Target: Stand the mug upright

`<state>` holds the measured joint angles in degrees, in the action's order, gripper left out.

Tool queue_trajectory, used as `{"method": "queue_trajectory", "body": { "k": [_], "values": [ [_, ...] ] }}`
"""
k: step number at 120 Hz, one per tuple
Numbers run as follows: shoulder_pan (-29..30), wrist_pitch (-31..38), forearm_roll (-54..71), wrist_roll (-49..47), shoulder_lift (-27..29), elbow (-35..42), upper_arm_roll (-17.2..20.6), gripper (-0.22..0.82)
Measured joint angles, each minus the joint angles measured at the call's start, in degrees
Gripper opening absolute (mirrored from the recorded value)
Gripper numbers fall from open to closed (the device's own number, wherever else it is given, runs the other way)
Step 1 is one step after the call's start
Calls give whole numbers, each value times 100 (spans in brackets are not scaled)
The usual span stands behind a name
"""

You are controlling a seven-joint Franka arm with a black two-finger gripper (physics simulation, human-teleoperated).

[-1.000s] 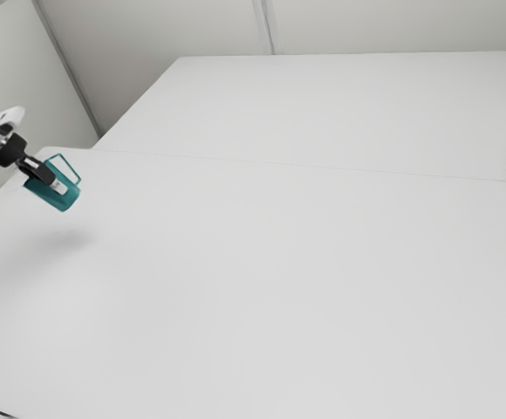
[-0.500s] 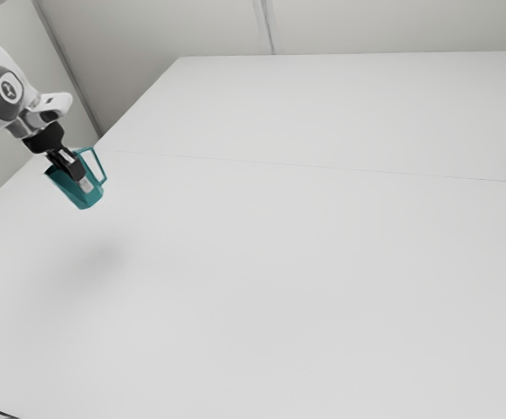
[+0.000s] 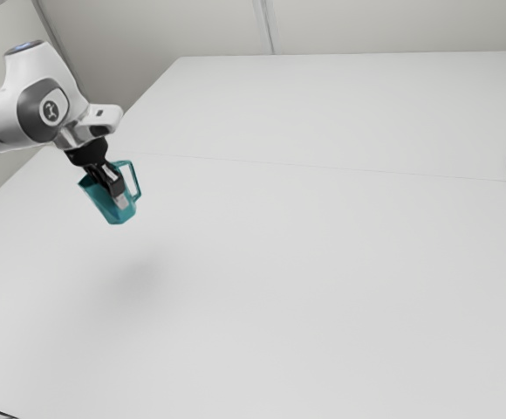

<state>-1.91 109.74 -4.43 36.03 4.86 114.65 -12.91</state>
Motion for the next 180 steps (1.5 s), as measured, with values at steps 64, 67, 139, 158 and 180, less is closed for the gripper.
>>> {"method": "queue_trajectory", "body": {
  "k": [64,67,139,158,180],
  "values": [
    [-232,574,573,-1427,357,1197,389,-18],
    [-244,618,586,-1490,355,1265,392,-18],
    [-445,1375,640,-2586,-100,1770,406,-18],
    [-474,1563,643,-2755,-271,1770,411,-18],
    [-524,1752,642,-2907,-463,1762,450,-18]
  ]
}}
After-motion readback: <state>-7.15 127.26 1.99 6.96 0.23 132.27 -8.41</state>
